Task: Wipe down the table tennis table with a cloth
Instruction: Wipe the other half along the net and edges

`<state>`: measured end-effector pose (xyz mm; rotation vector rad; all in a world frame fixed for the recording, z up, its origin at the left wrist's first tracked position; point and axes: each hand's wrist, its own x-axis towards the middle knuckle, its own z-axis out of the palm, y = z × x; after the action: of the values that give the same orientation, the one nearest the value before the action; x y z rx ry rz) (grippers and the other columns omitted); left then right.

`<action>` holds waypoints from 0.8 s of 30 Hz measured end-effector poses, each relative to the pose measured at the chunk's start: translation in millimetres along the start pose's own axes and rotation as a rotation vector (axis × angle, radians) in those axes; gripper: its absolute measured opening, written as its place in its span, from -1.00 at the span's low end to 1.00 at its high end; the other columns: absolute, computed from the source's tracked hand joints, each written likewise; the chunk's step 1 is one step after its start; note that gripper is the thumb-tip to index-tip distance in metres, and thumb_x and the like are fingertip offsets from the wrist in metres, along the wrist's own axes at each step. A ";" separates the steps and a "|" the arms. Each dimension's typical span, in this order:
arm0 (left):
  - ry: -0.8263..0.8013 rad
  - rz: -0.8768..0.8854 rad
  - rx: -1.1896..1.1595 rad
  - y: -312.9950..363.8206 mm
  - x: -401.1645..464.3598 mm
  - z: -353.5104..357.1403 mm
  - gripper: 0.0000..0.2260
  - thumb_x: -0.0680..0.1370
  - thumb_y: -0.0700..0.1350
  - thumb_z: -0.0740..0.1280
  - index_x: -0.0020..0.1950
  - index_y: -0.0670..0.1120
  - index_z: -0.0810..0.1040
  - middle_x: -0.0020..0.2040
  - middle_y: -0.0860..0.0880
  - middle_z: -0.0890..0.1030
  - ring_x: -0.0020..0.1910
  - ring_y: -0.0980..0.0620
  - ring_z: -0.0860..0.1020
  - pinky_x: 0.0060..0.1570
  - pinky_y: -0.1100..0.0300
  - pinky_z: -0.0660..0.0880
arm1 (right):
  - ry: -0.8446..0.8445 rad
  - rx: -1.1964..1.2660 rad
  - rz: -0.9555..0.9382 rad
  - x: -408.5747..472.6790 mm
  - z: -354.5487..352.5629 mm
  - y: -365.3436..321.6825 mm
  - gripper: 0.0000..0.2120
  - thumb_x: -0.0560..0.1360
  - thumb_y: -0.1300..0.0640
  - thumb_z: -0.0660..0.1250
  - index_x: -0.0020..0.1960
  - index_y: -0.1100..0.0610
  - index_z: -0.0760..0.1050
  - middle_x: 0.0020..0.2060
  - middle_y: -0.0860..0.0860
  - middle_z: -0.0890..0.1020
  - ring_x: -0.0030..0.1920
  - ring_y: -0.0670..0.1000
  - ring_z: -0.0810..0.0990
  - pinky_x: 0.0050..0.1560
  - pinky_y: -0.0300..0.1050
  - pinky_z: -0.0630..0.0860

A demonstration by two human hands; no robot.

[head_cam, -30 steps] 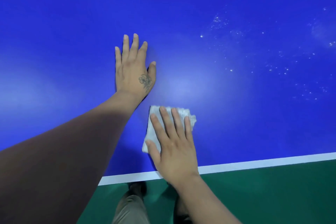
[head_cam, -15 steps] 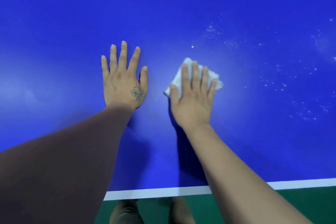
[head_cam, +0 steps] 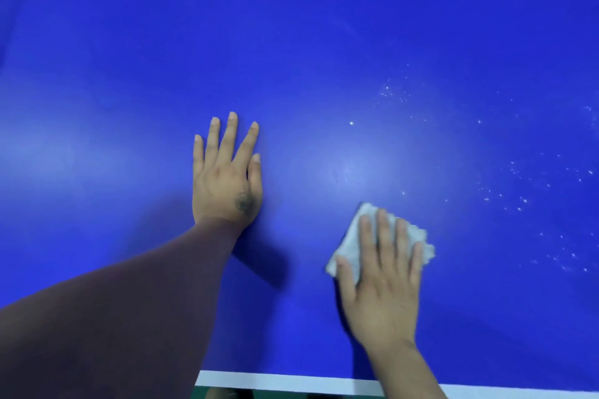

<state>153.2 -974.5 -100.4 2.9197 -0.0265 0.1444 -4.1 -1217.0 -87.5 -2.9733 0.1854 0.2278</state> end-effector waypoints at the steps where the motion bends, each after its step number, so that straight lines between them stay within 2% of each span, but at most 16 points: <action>1: -0.005 -0.002 0.008 0.5 0.5 0.0 -0.52 0.76 0.01 0.04 0.70 0.04 0.32 0.72 -0.07 0.24 0.73 -0.18 0.11 0.67 -0.25 0.05 | 0.006 0.006 0.054 13.1 -3.3 9.3 -0.32 0.70 -0.18 0.06 0.74 0.09 0.07 0.73 0.05 0.07 0.72 0.15 -0.02 0.65 0.37 0.04; 7: -0.023 0.004 0.049 0.1 2.6 -0.3 -0.52 0.76 -0.01 0.04 0.70 0.02 0.31 0.72 -0.10 0.24 0.72 -0.22 0.12 0.66 -0.27 0.08 | 0.043 0.104 0.237 142.8 -16.7 1.0 -0.31 0.70 -0.25 -0.09 0.75 0.03 -0.04 0.74 0.02 -0.03 0.73 0.13 -0.15 0.67 0.34 -0.16; 12: -0.030 0.009 0.038 0.3 3.9 -1.8 -0.52 0.75 -0.01 0.06 0.69 0.01 0.33 0.72 -0.11 0.24 0.72 -0.23 0.13 0.65 -0.29 0.09 | 0.017 0.115 0.079 219.7 -14.4 -62.2 -0.27 0.67 -0.25 -0.13 0.75 0.06 -0.08 0.74 0.05 -0.10 0.72 0.19 -0.20 0.64 0.38 -0.20; 17: -0.014 0.012 0.030 -1.5 5.3 -1.8 -0.52 0.75 -0.01 0.07 0.69 0.00 0.34 0.71 -0.12 0.26 0.71 -0.24 0.15 0.65 -0.29 0.09 | 0.030 0.036 -0.123 160.5 -1.9 -99.1 -0.31 0.73 -0.19 -0.04 0.75 0.13 -0.07 0.73 0.11 -0.06 0.72 0.24 -0.16 0.64 0.40 -0.11; 20: -0.011 0.006 0.020 -0.1 4.0 -1.7 -0.52 0.75 -0.02 0.08 0.69 0.01 0.34 0.71 -0.11 0.25 0.72 -0.23 0.14 0.66 -0.28 0.08 | 0.004 0.006 -0.223 105.2 2.5 -80.2 -0.33 0.74 -0.16 0.03 0.75 0.10 -0.04 0.74 0.07 -0.05 0.72 0.19 -0.16 0.66 0.36 -0.05; 24: -0.015 -0.010 0.007 2.0 2.8 -1.7 -0.52 0.74 -0.02 0.08 0.69 0.02 0.34 0.72 -0.08 0.25 0.72 -0.19 0.13 0.67 -0.25 0.06 | -0.014 -0.007 -0.210 72.3 -3.4 -31.2 -0.33 0.72 -0.16 0.06 0.75 0.06 0.00 0.74 0.02 -0.02 0.73 0.13 -0.11 0.66 0.33 0.01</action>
<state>155.7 -976.0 -98.1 2.9273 -0.0142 0.1214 71.4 -1195.0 -91.3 -2.9674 -0.1294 0.2234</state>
